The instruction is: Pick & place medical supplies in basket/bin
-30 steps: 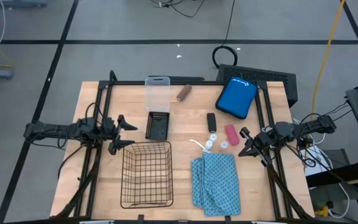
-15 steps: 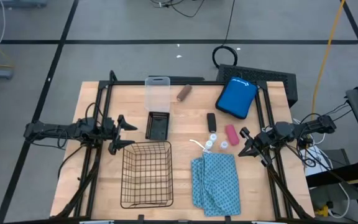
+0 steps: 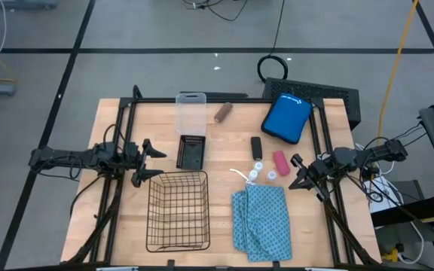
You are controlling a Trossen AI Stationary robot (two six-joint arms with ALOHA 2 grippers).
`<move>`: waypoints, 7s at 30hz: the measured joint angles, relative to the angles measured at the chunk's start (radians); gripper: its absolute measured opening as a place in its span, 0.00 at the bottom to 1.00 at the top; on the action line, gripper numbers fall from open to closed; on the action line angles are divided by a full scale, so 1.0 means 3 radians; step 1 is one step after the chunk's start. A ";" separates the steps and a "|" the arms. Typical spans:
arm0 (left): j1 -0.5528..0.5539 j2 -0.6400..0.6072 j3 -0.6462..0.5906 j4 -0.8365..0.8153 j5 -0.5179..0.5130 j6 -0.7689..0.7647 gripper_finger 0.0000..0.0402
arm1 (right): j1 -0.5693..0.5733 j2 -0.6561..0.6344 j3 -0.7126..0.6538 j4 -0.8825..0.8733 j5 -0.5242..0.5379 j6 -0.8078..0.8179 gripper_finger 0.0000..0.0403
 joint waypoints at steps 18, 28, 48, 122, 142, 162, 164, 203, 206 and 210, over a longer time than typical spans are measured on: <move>-0.0001 -0.0001 0.0000 0.0000 -0.0001 0.0000 0.81 | 0.0000 0.0000 -0.0003 0.0000 0.0000 0.0000 0.00; -0.0001 -0.0001 0.0000 0.0000 -0.0001 -0.0001 0.81 | 0.0000 0.0000 -0.0003 0.0000 0.0000 -0.0001 0.00; 0.0000 0.0000 0.0000 0.0000 -0.0001 0.0000 0.81 | 0.0001 -0.0001 0.0001 0.0000 -0.0001 0.0000 0.00; 0.0000 0.0000 0.0000 0.0001 0.0000 -0.0001 0.81 | 0.0775 0.2157 0.0054 0.3448 0.1139 0.0440 0.07; 0.0000 0.0000 0.0000 0.0007 0.0000 0.0000 0.81 | 0.1901 0.4127 0.1891 0.2627 0.0744 -0.0067 0.55; 0.0000 0.0000 0.0000 0.0006 0.0000 -0.0001 0.81 | 0.1977 0.4139 0.1862 -0.0734 0.0515 0.4512 0.50; 0.0000 0.0000 0.0000 0.0005 0.0000 0.0000 0.81 | 0.1978 0.4139 0.1861 -0.0805 0.0585 0.4656 0.50; -0.0001 -0.0001 0.0000 0.0007 0.0001 0.0000 0.81 | 0.2152 0.4395 0.0745 0.0879 0.2940 0.5518 0.50; -0.0001 -0.0001 0.0000 0.0006 0.0001 0.0000 0.81 | 0.2114 0.4529 0.0744 0.1209 0.2850 0.5208 0.49; 0.0000 -0.0001 0.0000 0.0006 0.0001 -0.0001 0.81 | 0.2081 0.4697 0.0743 0.1589 0.2573 0.5022 0.47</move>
